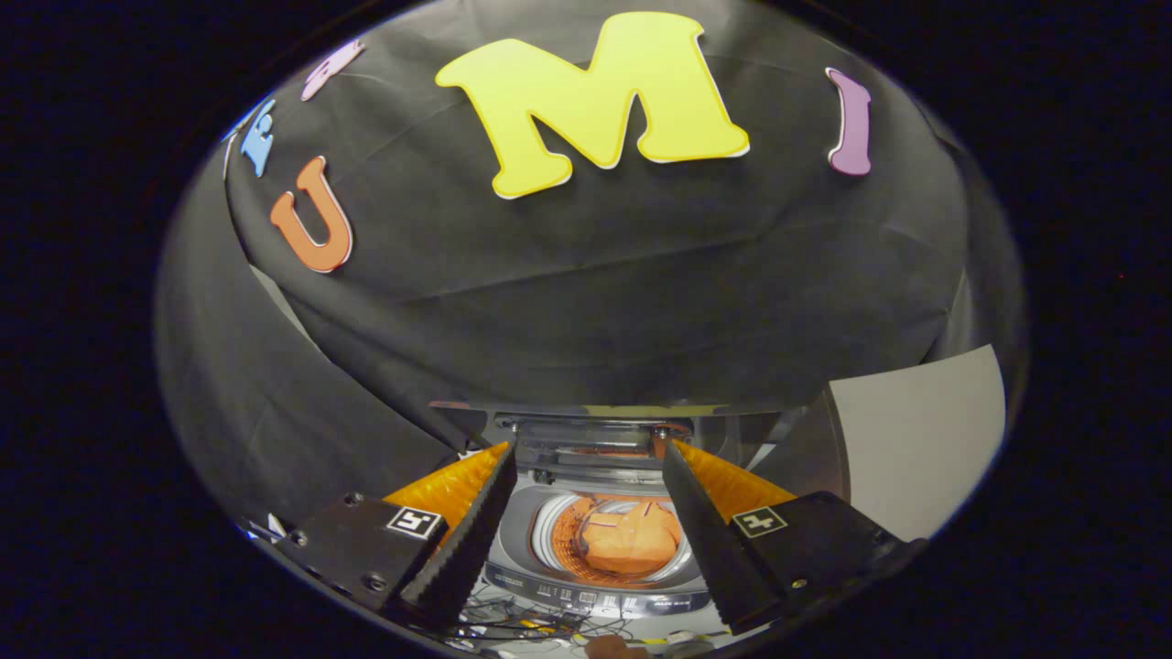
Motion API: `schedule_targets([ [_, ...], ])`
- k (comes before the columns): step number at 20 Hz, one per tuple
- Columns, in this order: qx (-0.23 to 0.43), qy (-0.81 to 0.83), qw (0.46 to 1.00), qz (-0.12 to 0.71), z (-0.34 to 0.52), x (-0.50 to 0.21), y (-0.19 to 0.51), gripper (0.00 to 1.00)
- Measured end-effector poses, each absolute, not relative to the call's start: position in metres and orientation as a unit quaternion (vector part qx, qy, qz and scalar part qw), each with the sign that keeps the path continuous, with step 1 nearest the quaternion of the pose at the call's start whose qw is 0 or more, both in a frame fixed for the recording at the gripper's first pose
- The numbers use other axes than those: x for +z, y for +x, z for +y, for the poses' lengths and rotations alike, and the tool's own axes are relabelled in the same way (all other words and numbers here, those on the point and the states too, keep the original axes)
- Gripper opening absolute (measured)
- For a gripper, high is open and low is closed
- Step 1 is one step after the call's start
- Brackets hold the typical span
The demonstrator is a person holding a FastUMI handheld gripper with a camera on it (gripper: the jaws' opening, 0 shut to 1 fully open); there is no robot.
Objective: Put the clothes into the washing machine and then close the washing machine lid.
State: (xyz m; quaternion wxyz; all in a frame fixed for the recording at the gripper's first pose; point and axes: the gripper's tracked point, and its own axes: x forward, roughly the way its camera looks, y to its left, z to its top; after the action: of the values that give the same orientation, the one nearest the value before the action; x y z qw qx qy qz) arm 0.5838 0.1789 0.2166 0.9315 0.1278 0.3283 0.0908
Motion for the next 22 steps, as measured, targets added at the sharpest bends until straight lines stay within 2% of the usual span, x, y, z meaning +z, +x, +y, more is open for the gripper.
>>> schedule_targets([
  [15, 0.101, 0.106, 0.934, 0.326, 0.218, 0.175, 0.702, 1.0],
  [22, 0.073, 0.08, 0.942, 0.319, 0.209, 0.149, 0.73, 1.0],
])
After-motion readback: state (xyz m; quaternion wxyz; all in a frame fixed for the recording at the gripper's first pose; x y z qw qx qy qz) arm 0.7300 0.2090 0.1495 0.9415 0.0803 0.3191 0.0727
